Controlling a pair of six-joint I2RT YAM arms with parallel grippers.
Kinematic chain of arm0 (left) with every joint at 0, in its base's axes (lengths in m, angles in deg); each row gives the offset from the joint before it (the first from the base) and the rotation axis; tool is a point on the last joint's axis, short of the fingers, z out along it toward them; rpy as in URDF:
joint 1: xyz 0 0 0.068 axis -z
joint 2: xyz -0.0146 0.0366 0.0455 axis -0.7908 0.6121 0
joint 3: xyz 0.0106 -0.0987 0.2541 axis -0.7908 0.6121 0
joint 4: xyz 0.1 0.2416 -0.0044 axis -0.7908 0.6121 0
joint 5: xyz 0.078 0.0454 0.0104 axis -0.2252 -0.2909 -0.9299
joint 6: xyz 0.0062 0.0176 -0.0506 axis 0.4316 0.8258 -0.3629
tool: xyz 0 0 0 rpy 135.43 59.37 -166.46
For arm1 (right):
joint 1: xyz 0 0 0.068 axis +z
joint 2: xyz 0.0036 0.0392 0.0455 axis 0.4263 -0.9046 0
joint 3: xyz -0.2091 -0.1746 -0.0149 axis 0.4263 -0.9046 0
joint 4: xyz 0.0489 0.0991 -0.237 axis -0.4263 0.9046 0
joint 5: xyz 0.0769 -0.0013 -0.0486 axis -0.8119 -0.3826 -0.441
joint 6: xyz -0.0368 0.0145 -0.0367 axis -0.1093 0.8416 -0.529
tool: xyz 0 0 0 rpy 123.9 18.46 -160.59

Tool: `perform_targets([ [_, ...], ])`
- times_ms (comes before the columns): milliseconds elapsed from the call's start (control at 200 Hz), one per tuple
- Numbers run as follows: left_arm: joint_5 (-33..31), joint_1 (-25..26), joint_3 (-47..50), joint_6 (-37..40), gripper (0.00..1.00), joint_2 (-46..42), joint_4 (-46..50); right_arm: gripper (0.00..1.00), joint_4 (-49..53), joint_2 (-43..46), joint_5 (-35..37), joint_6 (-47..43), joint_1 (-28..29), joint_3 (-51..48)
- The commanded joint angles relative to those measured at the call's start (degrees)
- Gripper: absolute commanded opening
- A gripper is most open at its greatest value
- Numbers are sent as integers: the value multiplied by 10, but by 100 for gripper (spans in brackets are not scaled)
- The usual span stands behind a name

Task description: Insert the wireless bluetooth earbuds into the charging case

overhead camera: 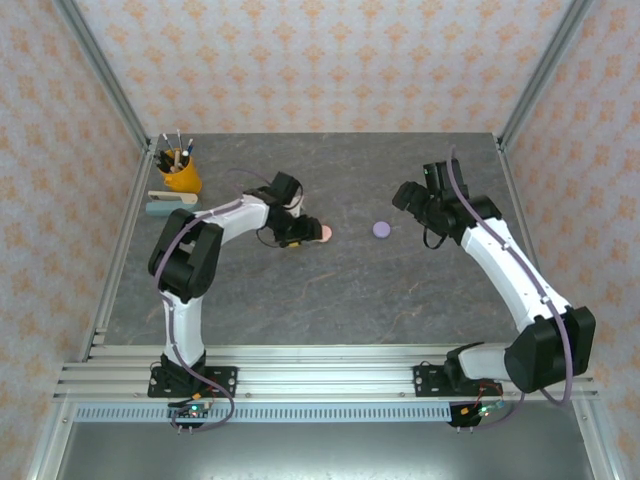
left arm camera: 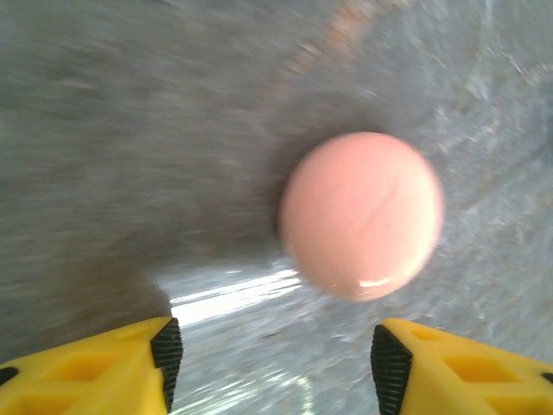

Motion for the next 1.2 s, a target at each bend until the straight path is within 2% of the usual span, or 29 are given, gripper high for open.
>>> perform_targets([
  [0,-64,-35,10,38,65,-91,73,100,22,27,43,-11,-19,7],
  [115,-122,-60,37,70,66,-183,63,100,34,26,75,-35,-42,11],
  [170,-181,-62,57,98,66,-229,46,100,32,27,125,-48,-47,7],
  [265,-269,-61,125,142,66,-326,-46,100,4,34,224,-69,-56,-23],
  [315,-321,-62,176,164,67,-373,-112,100,-40,41,299,-86,-56,-58],
  [385,-408,-61,256,195,76,-433,-211,100,-144,55,373,-129,-58,-128],
  [495,-509,-63,349,246,82,-470,-329,100,-254,49,394,-185,-80,-200],
  [590,-534,-70,397,272,82,-447,-400,100,-338,37,385,-192,-105,-253],
  [675,-549,-74,455,289,82,-415,-512,100,-441,21,373,-220,-114,-309],
  [711,-543,-80,478,292,82,-401,-563,100,-488,13,366,-235,-114,-332],
  [751,-541,-84,470,287,82,-402,-544,100,-537,1,355,-255,-115,-355],
  [811,-518,-94,486,295,83,-393,-611,100,-611,-16,339,-274,-115,-389],
  [871,-507,-101,473,308,82,-381,-596,100,-677,-35,321,-282,-117,-416],
  [916,-504,-100,471,321,82,-377,-593,100,-667,-37,304,-282,-117,-409],
  [961,-507,-103,480,326,82,-382,-598,100,-715,-47,284,-286,-119,-420],
  [1071,-467,-126,497,323,82,-397,-605,100,-814,-94,244,-301,-120,-445],
  [1126,-438,-133,506,323,82,-407,-605,100,-795,-104,208,-314,-119,-433],
  [1191,-419,-140,519,319,82,-417,-609,100,-832,-122,198,-316,-120,-445],
])
